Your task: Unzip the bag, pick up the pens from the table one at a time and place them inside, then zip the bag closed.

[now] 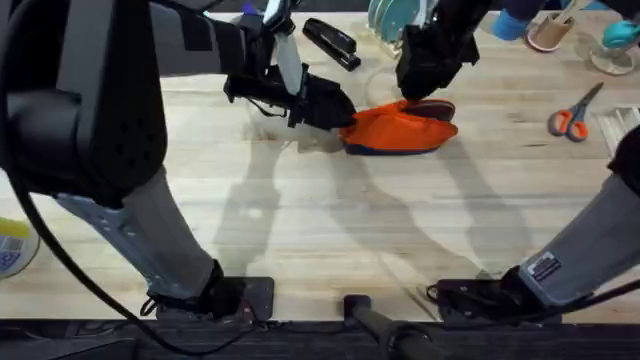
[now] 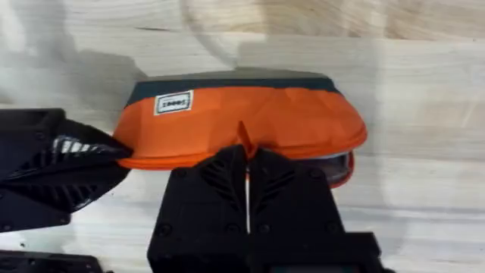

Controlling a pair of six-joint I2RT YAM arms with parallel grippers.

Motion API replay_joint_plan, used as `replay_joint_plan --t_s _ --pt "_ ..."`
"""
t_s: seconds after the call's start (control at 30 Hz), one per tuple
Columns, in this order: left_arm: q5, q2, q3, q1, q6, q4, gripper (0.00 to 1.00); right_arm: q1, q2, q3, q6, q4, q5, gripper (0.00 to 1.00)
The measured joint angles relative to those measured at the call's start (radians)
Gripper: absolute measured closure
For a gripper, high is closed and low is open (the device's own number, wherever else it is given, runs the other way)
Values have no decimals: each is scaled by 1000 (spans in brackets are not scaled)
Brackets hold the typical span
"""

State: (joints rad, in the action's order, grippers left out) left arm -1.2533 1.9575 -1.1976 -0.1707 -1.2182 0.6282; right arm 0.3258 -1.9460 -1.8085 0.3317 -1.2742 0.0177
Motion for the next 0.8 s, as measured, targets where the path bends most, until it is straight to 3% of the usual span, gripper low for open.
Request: replay_joint_plan --t_s 0.33,0.8 --pt "0 0 0 0 7 0 958 -74 124 139 -26 87 -38 967" --pt "0 0 0 0 20 0 959 -154 133 153 -85 81 -68 967"
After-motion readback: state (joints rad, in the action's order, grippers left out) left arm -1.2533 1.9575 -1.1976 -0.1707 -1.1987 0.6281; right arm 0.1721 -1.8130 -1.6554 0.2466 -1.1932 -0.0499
